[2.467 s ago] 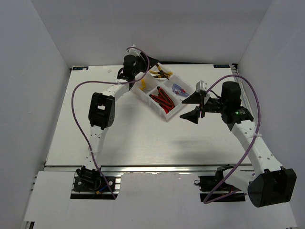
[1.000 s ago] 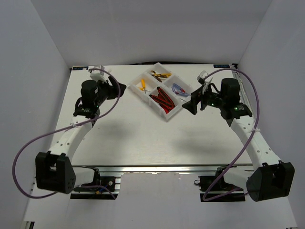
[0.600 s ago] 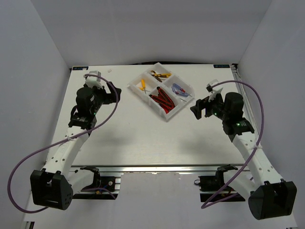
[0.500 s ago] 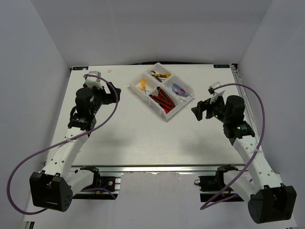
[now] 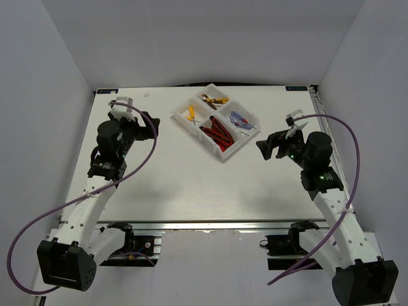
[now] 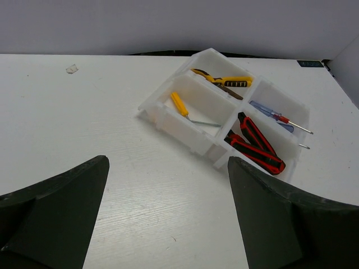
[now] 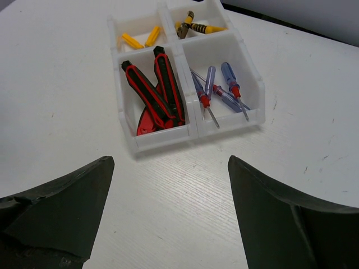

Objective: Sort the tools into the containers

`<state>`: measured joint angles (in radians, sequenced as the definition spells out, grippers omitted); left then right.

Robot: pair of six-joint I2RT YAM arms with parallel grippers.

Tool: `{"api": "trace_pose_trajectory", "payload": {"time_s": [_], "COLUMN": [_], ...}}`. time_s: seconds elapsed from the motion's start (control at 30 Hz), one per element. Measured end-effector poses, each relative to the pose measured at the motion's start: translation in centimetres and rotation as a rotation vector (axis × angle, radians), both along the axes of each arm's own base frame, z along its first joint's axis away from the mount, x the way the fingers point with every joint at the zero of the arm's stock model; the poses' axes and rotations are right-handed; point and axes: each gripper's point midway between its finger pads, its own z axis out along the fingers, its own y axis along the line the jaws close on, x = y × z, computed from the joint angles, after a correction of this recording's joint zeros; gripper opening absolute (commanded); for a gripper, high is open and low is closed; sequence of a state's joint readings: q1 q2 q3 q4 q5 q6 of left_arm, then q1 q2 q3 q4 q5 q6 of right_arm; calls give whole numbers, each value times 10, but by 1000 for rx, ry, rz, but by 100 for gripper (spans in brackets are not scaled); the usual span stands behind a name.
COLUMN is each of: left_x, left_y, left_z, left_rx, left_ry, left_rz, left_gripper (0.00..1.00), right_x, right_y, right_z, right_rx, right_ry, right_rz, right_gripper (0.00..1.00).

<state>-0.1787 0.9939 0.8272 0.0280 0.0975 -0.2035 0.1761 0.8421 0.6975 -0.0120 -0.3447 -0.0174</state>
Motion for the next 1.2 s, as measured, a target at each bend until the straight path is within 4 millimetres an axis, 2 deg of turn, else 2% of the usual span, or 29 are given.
{"api": "trace_pose_trajectory", "payload": {"time_s": [0.53, 1.2], "left_x": [-1, -4], "left_y": [1, -6], "left_z": [1, 6], "left_rx": [23, 2], "left_ry": [-13, -27], "left_rz": [-2, -44], "left_gripper": [98, 98], "right_x": [-6, 0], "right_y": [0, -8], "right_z": [19, 13], "right_rx": [57, 69], "right_ry": [-36, -6], "right_rz": [-12, -41], "right_gripper": [89, 89]}}
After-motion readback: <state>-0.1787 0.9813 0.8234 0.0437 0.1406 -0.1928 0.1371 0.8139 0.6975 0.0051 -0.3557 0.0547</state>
